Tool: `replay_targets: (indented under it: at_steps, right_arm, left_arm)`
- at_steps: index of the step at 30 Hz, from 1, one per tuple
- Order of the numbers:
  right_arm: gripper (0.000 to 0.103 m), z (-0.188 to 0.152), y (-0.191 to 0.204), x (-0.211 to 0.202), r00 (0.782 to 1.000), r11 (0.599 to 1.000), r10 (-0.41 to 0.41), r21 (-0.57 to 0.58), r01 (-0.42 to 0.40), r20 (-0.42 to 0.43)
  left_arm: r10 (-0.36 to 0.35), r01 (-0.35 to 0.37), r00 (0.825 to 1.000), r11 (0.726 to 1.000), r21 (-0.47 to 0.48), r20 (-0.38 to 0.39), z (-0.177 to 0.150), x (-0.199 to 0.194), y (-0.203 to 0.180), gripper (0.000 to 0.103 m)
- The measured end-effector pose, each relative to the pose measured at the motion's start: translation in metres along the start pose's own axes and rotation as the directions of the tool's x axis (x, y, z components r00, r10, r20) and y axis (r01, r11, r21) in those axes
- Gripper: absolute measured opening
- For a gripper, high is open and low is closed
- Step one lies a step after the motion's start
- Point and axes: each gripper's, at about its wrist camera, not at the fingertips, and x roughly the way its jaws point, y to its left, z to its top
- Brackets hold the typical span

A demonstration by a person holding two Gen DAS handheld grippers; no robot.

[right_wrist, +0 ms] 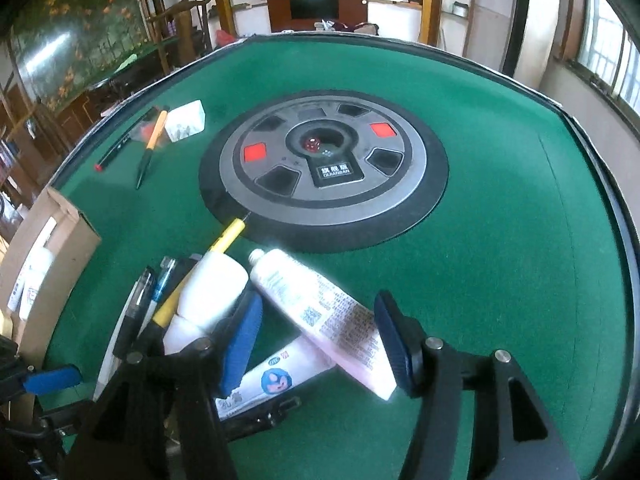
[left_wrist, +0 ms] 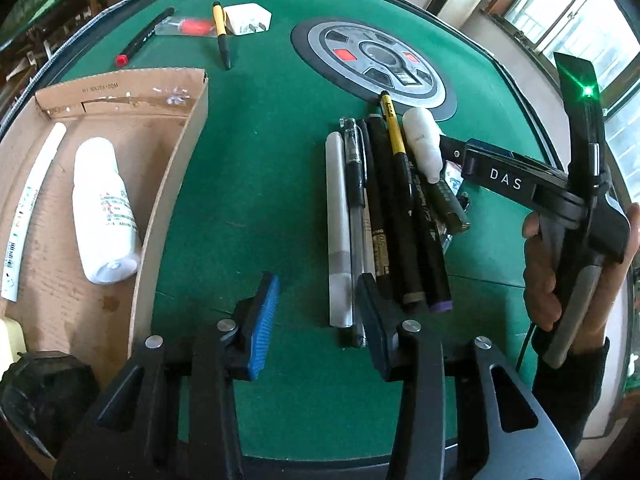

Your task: Organize rigid objects

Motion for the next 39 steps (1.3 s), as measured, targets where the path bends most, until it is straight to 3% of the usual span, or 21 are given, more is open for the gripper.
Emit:
replay_targets:
  at_steps: [5, 12, 17, 22, 24, 26, 31, 35, 39]
  right_arm:
    - [0.050, 0.000, 0.002, 0.000, 1.000, 1.000, -0.024, 0.004, 0.024, -0.006]
    - [0.032, 0.001, 0.009, 0.000, 1.000, 1.000, -0.017, -0.012, 0.017, 0.001]
    - [0.027, 0.002, 0.007, -0.003, 1.000, 1.000, 0.001, 0.011, -0.001, 0.004]
    - [0.028, 0.002, 0.006, -0.001, 1.000, 0.999, 0.008, 0.031, -0.008, 0.011]
    - [0.028, 0.002, 0.007, 0.000, 1.000, 0.999, 0.007, 0.034, -0.008, 0.018]
    - [0.028, 0.002, 0.008, 0.000, 1.000, 1.000, 0.006, 0.023, -0.006, 0.021]
    - [0.030, 0.002, 0.008, -0.001, 1.000, 1.000, -0.006, 0.019, 0.005, 0.028]
    - [0.055, 0.003, 0.001, 0.002, 1.000, 0.998, -0.015, 0.054, 0.014, 0.022]
    - [0.056, 0.001, 0.006, 0.009, 0.999, 0.999, -0.031, 0.024, 0.030, 0.009]
  left_arm:
    - [0.025, -0.025, 1.000, 1.000, 0.002, 0.006, 0.005, 0.003, -0.001, 0.040]
    - [0.102, -0.103, 0.995, 0.992, 0.073, 0.021, 0.016, 0.011, -0.012, 0.037]
    - [0.114, -0.116, 0.993, 0.989, 0.088, 0.024, 0.013, 0.013, -0.011, 0.034]
    - [0.164, -0.169, 0.985, 0.978, 0.125, 0.045, 0.020, 0.022, -0.021, 0.034]
    - [0.191, -0.199, 0.979, 0.969, 0.144, 0.066, 0.021, 0.024, -0.023, 0.029]
    - [0.184, -0.192, 0.981, 0.971, 0.142, 0.064, 0.019, 0.022, -0.021, 0.013]
    - [0.193, -0.199, 0.980, 0.970, 0.139, 0.056, 0.011, 0.018, -0.018, 0.012]
    - [0.186, -0.190, 0.982, 0.973, 0.132, 0.044, 0.007, 0.017, -0.018, 0.012]
    - [0.182, -0.186, 0.982, 0.975, 0.123, 0.045, 0.011, 0.018, -0.017, 0.012]
